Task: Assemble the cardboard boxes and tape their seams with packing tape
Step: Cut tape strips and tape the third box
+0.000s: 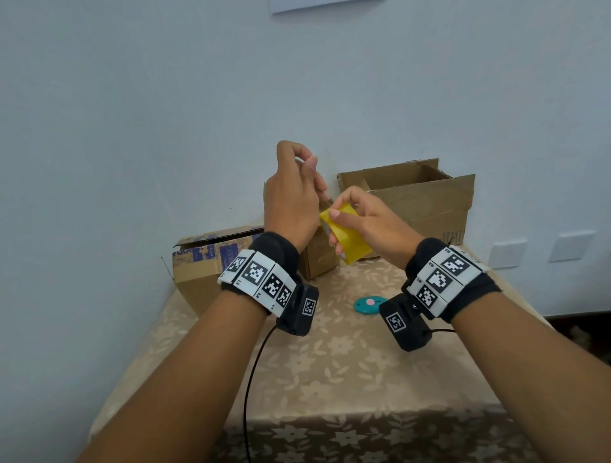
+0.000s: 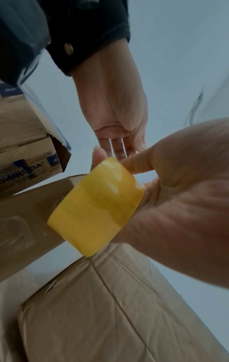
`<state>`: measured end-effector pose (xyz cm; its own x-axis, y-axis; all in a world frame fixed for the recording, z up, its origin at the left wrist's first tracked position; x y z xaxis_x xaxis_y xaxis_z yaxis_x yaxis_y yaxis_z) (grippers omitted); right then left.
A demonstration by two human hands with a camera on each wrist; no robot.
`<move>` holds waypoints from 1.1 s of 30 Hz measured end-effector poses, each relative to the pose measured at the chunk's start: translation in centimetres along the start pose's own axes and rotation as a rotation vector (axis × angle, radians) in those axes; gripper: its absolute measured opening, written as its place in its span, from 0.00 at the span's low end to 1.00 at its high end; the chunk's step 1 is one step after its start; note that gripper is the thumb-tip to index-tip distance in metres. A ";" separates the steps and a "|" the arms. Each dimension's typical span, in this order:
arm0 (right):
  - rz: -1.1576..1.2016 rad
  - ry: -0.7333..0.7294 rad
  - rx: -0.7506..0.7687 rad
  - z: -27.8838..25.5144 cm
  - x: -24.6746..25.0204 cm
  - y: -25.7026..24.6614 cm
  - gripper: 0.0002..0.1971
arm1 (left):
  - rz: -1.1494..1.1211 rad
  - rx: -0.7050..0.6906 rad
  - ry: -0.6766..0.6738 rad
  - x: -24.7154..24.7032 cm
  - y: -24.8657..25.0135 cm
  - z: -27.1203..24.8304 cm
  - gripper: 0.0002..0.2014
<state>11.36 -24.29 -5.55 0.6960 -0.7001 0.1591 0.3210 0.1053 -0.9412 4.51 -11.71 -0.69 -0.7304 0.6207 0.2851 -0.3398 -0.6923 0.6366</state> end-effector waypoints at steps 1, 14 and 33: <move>-0.013 -0.002 0.004 0.0 0.0 0.0 0.05 | -0.008 0.011 0.000 0.0 0.0 0.0 0.03; 0.066 -0.278 -0.036 -0.5 -0.3 -0.2 0.03 | -0.349 0.315 0.149 1.5 -0.2 1.1 0.08; 0.504 0.096 0.079 0.5 -0.4 -1.5 0.03 | -0.134 0.194 -0.199 1.7 -0.7 0.6 0.38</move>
<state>10.93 -23.79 -3.99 0.7162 -0.6096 -0.3398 0.0111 0.4968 -0.8678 3.86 -9.94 -0.25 -0.5495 0.7752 0.3117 -0.2922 -0.5278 0.7975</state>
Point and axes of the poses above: each hand's wrist, its own z-axis towards the middle knuckle, its own x-axis out of the back of the hand, y = z × x, the point moved 2 cm from there along z, towards the middle knuckle, and after that the axes turned 1 degree about x, right-handed, at the moved point
